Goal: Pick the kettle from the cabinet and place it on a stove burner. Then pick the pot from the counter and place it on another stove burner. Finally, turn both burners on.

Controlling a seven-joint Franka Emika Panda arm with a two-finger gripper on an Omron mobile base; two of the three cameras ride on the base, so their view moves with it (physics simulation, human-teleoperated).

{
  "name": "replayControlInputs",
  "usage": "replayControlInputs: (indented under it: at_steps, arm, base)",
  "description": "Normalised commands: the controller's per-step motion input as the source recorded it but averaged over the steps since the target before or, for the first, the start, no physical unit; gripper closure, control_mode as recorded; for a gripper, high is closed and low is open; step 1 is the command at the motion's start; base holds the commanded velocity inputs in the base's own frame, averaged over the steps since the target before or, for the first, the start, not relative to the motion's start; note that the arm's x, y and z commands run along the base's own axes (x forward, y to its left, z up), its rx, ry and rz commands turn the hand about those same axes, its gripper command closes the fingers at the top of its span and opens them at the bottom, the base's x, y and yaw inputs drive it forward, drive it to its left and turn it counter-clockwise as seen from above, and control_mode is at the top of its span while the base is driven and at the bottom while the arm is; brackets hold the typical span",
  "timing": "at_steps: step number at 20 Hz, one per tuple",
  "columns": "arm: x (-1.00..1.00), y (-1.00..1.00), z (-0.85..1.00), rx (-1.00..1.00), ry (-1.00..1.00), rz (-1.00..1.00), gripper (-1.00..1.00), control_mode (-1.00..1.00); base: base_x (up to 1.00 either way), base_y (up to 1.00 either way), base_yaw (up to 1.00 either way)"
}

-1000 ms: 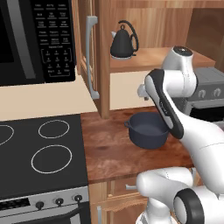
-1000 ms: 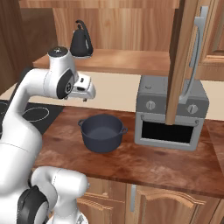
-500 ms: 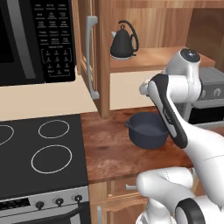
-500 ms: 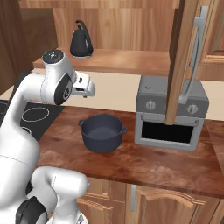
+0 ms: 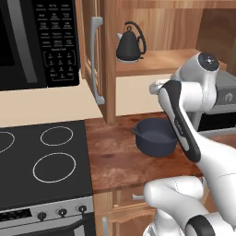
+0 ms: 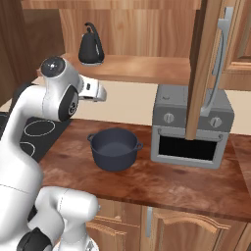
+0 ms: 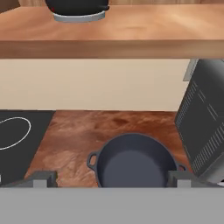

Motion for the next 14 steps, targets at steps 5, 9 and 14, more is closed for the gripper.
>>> replayControlInputs:
  at_steps: [5, 9, 14]
  arm:
    - [0.00, -0.02, 0.29, -0.02, -0.18, 0.00, -1.00, -1.00]
    - [0.00, -0.03, 0.30, 0.00, -0.15, 0.00, -1.00, -1.00]
    - [0.00, 0.00, 0.31, -0.01, -0.14, 0.00, -1.00, -1.00]
  base:
    - [0.00, 0.00, 0.00]
    - [0.00, 0.00, 0.00]
    - [0.00, 0.00, 0.00]
